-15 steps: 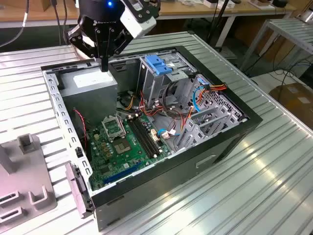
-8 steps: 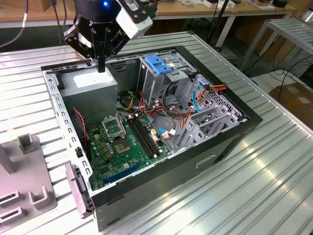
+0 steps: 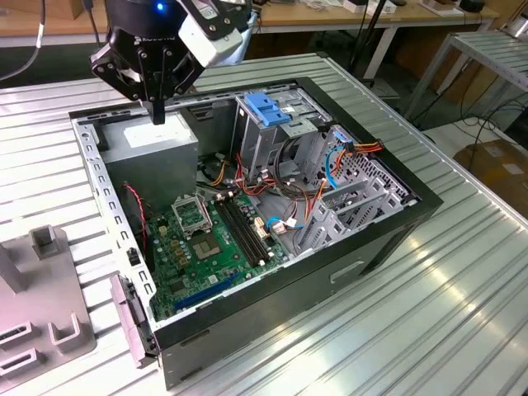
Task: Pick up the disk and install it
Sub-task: 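Reach for the disk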
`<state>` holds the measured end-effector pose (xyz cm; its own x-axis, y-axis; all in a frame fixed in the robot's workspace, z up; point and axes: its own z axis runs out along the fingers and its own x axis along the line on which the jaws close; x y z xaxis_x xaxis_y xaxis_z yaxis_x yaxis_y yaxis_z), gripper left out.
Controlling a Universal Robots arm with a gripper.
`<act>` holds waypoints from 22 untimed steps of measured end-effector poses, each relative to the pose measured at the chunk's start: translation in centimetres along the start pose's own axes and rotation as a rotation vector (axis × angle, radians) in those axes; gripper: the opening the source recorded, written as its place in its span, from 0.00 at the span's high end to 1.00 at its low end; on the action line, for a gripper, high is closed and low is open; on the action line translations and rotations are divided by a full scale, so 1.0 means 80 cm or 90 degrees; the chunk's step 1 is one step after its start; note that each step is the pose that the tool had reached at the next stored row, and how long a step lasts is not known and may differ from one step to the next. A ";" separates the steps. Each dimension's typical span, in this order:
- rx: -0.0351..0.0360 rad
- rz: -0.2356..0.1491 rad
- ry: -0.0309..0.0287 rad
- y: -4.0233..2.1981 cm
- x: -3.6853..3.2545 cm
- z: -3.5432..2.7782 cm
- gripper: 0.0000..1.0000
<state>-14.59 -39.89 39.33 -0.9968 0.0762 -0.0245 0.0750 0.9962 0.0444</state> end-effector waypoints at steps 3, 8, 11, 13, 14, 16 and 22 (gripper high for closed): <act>0.0000 0.000 0.0000 -0.0004 0.0050 -0.0002 0.90; 0.0000 0.000 0.0000 -0.0009 0.0124 -0.0003 0.90; 0.0000 0.000 0.0000 -0.0012 0.0157 -0.0004 0.90; 0.0000 0.000 0.0000 -0.0014 0.0182 -0.0005 0.90; 0.0000 0.000 0.0000 -0.0015 0.0193 -0.0006 0.90; 0.0000 0.000 0.0000 -0.0017 0.0220 -0.0006 0.90; 0.0000 0.000 0.0000 -0.0024 0.0322 -0.0009 0.90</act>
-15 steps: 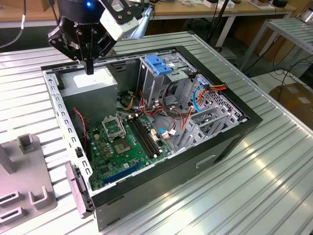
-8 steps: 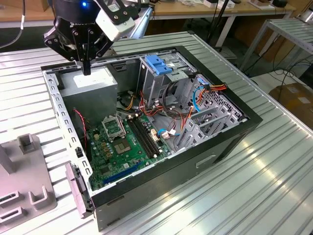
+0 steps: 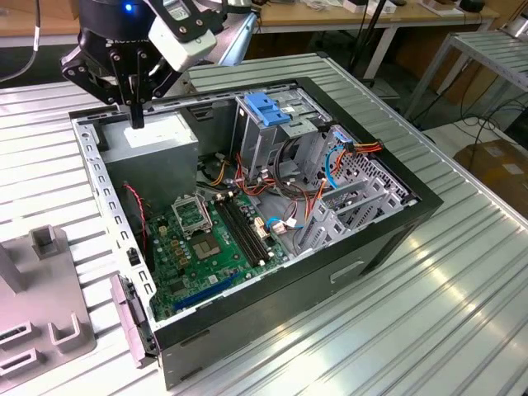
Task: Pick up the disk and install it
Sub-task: 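Reach for the disk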
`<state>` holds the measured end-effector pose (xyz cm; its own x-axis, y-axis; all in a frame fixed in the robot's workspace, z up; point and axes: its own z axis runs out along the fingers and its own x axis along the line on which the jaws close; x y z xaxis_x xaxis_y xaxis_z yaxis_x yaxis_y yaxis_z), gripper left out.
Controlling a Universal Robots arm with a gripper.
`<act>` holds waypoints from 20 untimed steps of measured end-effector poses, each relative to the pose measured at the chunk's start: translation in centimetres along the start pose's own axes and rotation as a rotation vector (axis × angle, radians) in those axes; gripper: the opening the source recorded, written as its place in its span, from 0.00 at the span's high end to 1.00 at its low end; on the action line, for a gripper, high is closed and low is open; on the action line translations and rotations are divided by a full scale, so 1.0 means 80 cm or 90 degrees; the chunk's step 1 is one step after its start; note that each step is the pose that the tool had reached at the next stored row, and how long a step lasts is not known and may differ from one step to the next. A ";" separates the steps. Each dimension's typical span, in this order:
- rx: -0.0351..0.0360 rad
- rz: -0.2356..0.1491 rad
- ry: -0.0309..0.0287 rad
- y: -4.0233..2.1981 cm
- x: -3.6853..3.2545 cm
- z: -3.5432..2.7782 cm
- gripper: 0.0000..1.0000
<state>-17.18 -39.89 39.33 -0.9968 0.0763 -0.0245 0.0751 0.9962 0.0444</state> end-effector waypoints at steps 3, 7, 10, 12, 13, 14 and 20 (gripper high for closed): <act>0.0000 0.000 0.0000 -0.0005 0.0070 -0.0002 0.90; 0.0000 0.000 0.0000 -0.0011 0.0147 -0.0004 0.90; 0.0000 0.000 0.0000 -0.0014 0.0195 -0.0006 0.90; 0.0000 0.000 0.0000 -0.0017 0.0224 -0.0006 0.90; 0.0000 0.000 0.0000 -0.0018 0.0239 -0.0007 0.90; 0.0000 0.000 0.0000 -0.0019 0.0256 -0.0007 0.90; 0.0000 0.000 0.0000 -0.0028 0.0371 -0.0010 0.90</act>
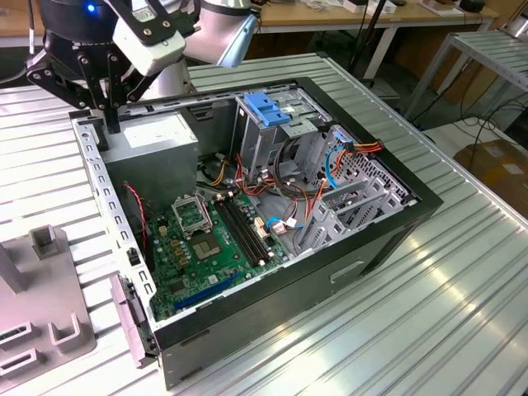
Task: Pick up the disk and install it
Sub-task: 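Reach for the disk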
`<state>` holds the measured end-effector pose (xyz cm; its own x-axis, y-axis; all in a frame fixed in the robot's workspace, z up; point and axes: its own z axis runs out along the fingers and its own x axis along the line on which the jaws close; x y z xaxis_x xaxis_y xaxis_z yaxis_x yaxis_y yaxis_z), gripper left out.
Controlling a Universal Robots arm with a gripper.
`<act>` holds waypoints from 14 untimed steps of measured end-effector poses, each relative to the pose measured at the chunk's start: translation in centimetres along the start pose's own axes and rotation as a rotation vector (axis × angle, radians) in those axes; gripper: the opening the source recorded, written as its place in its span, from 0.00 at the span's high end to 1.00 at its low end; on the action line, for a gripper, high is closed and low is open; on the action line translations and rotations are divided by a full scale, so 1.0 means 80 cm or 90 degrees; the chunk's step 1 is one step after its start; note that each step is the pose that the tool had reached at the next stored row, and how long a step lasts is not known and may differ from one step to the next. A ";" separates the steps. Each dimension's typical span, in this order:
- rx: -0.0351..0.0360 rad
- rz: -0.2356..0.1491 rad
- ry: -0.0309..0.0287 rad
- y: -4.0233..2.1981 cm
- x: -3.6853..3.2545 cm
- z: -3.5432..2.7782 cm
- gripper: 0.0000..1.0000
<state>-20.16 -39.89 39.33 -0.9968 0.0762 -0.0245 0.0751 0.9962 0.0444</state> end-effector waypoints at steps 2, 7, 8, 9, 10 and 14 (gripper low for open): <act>0.0001 0.000 0.0001 -0.0004 0.0056 -0.0002 0.90; -0.0001 0.000 0.0000 -0.0020 0.0262 -0.0007 0.90; -0.0001 0.000 0.0000 -0.0023 0.0301 -0.0008 0.90; -0.0001 0.000 0.0000 -0.0027 0.0354 -0.0010 0.90; -0.0001 0.000 0.0001 -0.0030 0.0401 -0.0012 0.90; -0.0005 0.000 0.0000 -0.0049 0.0650 -0.0018 0.90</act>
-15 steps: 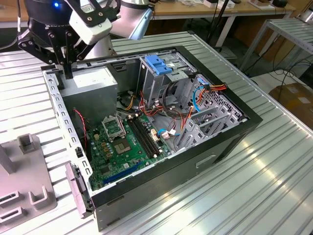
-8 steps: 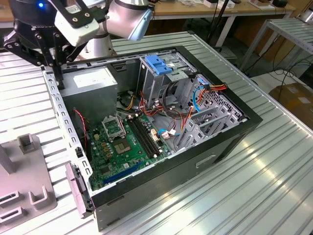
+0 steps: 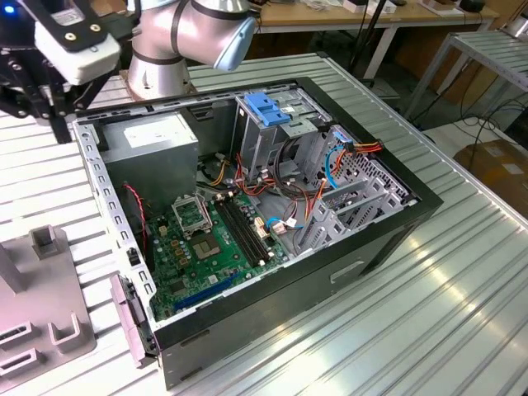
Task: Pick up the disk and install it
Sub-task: 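Reach for the disk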
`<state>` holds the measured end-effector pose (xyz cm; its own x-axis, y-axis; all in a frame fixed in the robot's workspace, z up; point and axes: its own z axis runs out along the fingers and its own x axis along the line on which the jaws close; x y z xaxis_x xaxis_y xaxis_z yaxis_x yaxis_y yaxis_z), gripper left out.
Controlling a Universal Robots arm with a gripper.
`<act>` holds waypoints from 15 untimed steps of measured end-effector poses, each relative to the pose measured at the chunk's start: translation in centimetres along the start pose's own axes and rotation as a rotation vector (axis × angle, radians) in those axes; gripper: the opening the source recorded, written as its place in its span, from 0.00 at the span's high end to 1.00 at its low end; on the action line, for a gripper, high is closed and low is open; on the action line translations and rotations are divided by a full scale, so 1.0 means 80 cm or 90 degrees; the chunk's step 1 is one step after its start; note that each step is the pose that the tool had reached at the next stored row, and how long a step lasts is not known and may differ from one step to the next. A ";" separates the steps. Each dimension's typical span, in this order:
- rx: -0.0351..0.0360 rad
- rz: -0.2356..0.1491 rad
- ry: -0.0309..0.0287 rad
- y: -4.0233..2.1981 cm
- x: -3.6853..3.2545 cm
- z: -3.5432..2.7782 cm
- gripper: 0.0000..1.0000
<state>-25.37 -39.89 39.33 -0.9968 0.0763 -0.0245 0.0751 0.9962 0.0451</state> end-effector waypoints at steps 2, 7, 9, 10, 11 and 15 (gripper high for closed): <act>-0.0002 0.000 0.0000 -0.0010 0.0135 -0.0004 0.90; -0.0006 0.000 0.0001 -0.0036 0.0471 -0.0013 0.90; -0.0007 0.000 0.0001 -0.0045 0.0600 -0.0017 0.90; -0.0007 0.000 0.0001 -0.0051 0.0674 -0.0019 0.90; -0.0007 0.000 0.0001 -0.0055 0.0745 -0.0021 0.90; -0.0009 0.000 0.0001 -0.0070 0.0942 -0.0026 0.90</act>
<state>-32.93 -39.89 39.33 -0.9968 0.0762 -0.0243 0.0750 0.9961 0.0465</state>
